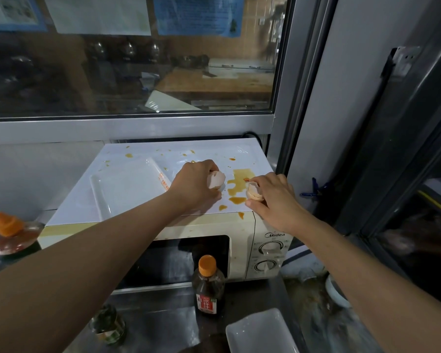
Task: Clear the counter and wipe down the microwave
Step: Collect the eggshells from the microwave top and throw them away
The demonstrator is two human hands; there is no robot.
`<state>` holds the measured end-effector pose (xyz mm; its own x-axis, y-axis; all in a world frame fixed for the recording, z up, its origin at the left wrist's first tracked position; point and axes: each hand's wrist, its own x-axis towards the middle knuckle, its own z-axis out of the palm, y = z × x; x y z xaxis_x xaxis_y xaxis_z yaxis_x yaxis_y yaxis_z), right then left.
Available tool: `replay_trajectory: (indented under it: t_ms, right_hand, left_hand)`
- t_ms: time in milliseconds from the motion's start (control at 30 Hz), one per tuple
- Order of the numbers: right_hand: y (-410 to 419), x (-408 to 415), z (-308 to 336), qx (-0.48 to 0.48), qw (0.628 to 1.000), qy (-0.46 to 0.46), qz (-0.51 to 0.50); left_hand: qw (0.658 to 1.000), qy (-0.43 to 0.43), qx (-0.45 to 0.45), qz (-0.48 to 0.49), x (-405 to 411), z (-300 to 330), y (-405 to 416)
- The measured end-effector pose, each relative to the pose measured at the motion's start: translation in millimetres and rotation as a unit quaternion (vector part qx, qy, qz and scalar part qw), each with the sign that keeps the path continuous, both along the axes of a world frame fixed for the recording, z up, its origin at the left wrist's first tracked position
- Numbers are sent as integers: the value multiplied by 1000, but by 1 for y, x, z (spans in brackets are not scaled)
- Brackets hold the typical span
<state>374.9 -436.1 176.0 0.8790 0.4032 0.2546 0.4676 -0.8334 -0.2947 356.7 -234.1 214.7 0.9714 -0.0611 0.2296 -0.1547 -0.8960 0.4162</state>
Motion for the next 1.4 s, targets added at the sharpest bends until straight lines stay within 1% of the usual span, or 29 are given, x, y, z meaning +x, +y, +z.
replay_trajectory:
  t_ms: [167, 400, 633, 800, 967, 1133, 1400]
  right_hand:
    - [1, -3, 6, 59, 998, 20, 9]
    - [0, -12, 23, 117, 992, 39, 38]
    - [-1, -30, 42, 131, 990, 20, 51]
    - [-5, -52, 53, 107, 994, -6, 34]
    - [-7, -86, 68, 104, 994, -21, 0]
    - [-7, -132, 75, 97, 992, -34, -67]
    - [13, -233, 68, 96, 978, -23, -184]
  left_hand:
    - [1000, -3, 1, 2, -2, 3, -1]
    - [1000, 2, -2, 7, -13, 13, -3]
    - [1000, -2, -9, 16, -41, 27, -8]
    - [1000, -9, -9, -1, -66, 33, -13]
    - [999, -16, 3, -46, -84, 40, -17]
    - [994, -21, 18, -110, -101, 47, -23]
    - [969, -15, 8, -246, -156, 36, -15]
